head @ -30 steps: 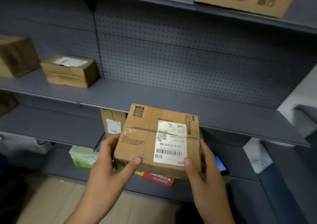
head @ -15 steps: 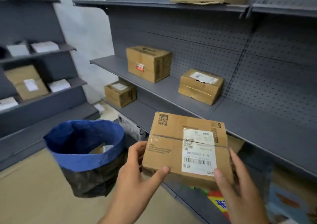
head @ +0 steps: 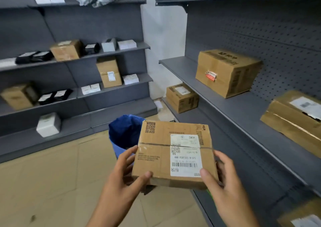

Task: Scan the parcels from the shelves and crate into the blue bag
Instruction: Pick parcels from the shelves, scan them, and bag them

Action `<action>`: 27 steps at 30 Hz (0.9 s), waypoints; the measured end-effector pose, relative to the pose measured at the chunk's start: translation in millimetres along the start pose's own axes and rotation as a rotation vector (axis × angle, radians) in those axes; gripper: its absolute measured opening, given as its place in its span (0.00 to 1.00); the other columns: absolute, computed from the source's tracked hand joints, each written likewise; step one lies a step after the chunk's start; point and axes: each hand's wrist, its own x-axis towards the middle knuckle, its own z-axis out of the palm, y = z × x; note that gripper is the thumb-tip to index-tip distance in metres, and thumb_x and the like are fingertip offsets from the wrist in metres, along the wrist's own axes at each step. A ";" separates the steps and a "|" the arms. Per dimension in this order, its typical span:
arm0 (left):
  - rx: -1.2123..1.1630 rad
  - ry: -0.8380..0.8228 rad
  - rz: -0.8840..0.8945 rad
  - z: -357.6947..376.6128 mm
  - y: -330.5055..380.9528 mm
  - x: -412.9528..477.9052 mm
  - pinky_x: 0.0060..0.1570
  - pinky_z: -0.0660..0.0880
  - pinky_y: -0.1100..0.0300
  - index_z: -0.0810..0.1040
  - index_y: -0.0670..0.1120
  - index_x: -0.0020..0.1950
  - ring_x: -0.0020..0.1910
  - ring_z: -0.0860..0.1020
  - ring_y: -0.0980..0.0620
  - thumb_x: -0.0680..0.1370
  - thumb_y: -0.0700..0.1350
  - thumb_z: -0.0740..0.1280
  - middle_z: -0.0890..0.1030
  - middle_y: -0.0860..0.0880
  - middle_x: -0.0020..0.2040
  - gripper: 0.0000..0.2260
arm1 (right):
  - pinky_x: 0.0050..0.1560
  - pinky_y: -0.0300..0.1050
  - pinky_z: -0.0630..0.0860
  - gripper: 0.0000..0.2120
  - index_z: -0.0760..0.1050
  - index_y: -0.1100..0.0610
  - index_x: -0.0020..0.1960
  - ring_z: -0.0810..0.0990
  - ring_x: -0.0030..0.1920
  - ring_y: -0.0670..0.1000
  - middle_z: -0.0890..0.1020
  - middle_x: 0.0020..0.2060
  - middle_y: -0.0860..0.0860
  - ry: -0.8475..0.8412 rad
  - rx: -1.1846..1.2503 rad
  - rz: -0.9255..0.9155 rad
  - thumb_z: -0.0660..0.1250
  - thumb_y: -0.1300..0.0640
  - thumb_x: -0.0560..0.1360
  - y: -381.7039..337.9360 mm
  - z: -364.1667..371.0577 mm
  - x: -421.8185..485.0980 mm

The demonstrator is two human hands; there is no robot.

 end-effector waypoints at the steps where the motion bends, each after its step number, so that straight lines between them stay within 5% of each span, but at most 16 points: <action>1: 0.010 0.034 -0.006 1.4 1.9 6.9 0.55 0.81 0.53 0.73 0.68 0.66 0.62 0.82 0.55 0.72 0.49 0.76 0.82 0.60 0.63 0.27 | 0.62 0.52 0.76 0.25 0.65 0.30 0.64 0.78 0.61 0.40 0.78 0.59 0.31 -0.035 0.006 -0.006 0.71 0.48 0.73 0.8 0.8 16.4; 7: 0.038 0.225 0.011 13.7 9.4 41.1 0.59 0.79 0.51 0.72 0.65 0.72 0.65 0.80 0.53 0.74 0.55 0.76 0.81 0.58 0.65 0.28 | 0.61 0.51 0.77 0.25 0.65 0.31 0.66 0.77 0.62 0.42 0.79 0.60 0.36 -0.223 0.051 -0.050 0.69 0.44 0.73 -2.0 8.5 103.6; 11: 0.034 0.310 -0.020 11.5 5.2 54.5 0.55 0.79 0.64 0.72 0.59 0.74 0.63 0.81 0.57 0.76 0.43 0.72 0.82 0.59 0.64 0.28 | 0.60 0.52 0.78 0.23 0.68 0.35 0.68 0.77 0.63 0.44 0.79 0.61 0.40 -0.279 0.059 -0.106 0.68 0.47 0.75 -3.0 34.5 151.8; 15: 0.048 0.366 -0.074 -6.9 -8.8 80.4 0.52 0.77 0.71 0.72 0.57 0.75 0.62 0.81 0.58 0.76 0.43 0.72 0.82 0.60 0.64 0.28 | 0.61 0.56 0.77 0.22 0.70 0.34 0.67 0.77 0.65 0.49 0.79 0.63 0.44 -0.275 0.064 -0.107 0.67 0.42 0.74 4.7 71.6 187.8; 21: 0.031 0.403 -0.091 -51.9 -50.6 150.6 0.51 0.76 0.73 0.72 0.59 0.75 0.60 0.81 0.58 0.78 0.40 0.72 0.82 0.60 0.63 0.28 | 0.62 0.56 0.77 0.22 0.70 0.32 0.67 0.77 0.65 0.47 0.79 0.62 0.43 -0.252 0.007 -0.131 0.67 0.51 0.77 4.4 142.4 239.8; 27: -0.003 0.418 -0.059 -113.4 -80.6 250.3 0.56 0.78 0.65 0.73 0.60 0.74 0.60 0.80 0.57 0.79 0.38 0.72 0.80 0.56 0.65 0.28 | 0.56 0.45 0.80 0.24 0.72 0.41 0.69 0.80 0.60 0.43 0.81 0.60 0.44 -0.242 0.011 -0.163 0.66 0.63 0.79 -30.1 213.0 295.2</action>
